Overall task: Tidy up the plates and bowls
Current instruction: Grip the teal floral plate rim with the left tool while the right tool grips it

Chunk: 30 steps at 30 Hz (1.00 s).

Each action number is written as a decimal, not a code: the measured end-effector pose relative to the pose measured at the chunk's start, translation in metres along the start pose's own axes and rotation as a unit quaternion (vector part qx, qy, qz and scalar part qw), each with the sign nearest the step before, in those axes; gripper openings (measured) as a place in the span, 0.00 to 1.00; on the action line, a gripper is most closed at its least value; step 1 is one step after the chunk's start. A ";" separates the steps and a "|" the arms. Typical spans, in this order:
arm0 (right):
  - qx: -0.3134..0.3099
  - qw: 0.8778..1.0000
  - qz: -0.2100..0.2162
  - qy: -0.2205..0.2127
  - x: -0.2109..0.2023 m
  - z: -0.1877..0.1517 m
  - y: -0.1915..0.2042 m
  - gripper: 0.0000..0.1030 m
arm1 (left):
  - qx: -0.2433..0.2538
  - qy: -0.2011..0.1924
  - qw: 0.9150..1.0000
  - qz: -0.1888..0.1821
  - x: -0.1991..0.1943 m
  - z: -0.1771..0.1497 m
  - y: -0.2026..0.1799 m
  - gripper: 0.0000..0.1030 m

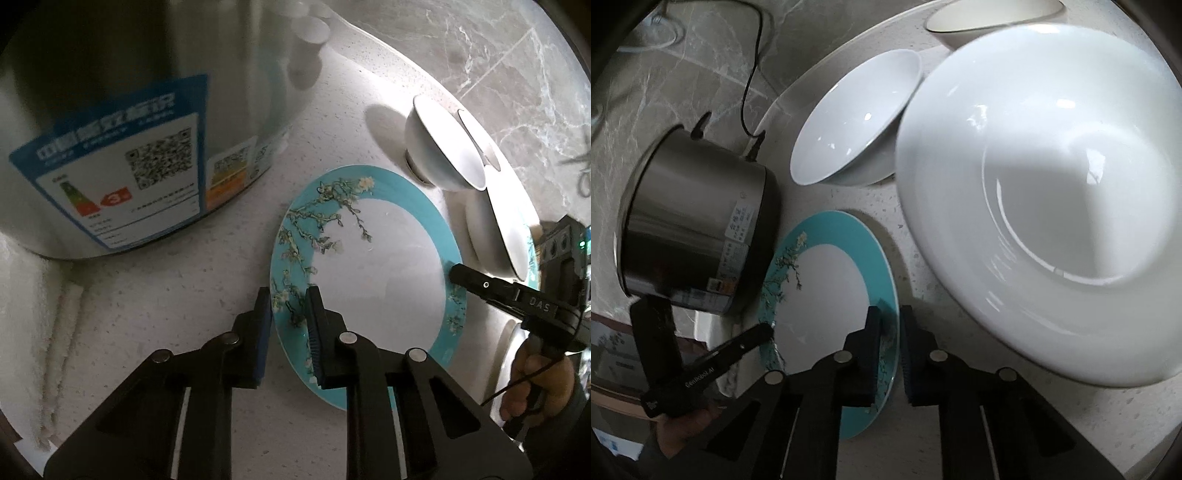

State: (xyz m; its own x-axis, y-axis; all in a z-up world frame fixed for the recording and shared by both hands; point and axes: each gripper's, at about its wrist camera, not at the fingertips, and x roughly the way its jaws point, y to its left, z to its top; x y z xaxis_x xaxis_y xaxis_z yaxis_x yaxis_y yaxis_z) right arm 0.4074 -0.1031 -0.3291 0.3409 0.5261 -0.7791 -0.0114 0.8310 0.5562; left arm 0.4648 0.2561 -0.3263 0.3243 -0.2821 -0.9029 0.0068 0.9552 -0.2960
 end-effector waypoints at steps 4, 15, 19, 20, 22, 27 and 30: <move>-0.011 1.000 -0.012 0.005 0.001 0.000 0.002 0.12 | 0.002 0.003 1.000 -0.003 0.000 0.001 0.000 0.15; -0.008 1.000 -0.018 0.003 -0.012 -0.006 0.003 0.12 | 0.017 0.008 1.000 -0.013 -0.007 0.000 -0.004 0.14; 0.002 1.000 -0.016 -0.004 -0.023 -0.012 0.002 0.12 | 0.030 0.004 0.999 -0.020 -0.017 -0.001 -0.012 0.14; 0.003 1.000 -0.017 -0.007 -0.028 -0.015 0.002 0.12 | 0.033 0.003 0.999 -0.022 -0.019 -0.001 -0.014 0.14; 0.008 1.000 -0.018 -0.014 -0.038 -0.020 0.001 0.12 | 0.045 0.006 0.999 -0.027 -0.023 -0.003 -0.020 0.14; 0.025 0.999 -0.020 -0.025 -0.067 -0.040 -0.007 0.12 | 0.071 0.017 0.997 -0.038 -0.031 -0.015 -0.043 0.14; 0.039 0.998 -0.022 -0.035 -0.087 -0.054 -0.015 0.12 | 0.087 0.022 0.995 -0.046 -0.037 -0.023 -0.061 0.14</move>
State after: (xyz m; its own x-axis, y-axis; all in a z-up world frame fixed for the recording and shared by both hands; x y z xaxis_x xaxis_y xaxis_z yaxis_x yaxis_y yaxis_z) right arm 0.3275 -0.1515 -0.2852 0.4040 0.4741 -0.7823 0.0778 0.8343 0.5458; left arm 0.4304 0.2064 -0.2819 0.2725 -0.3698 -0.8882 0.1998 0.9248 -0.3237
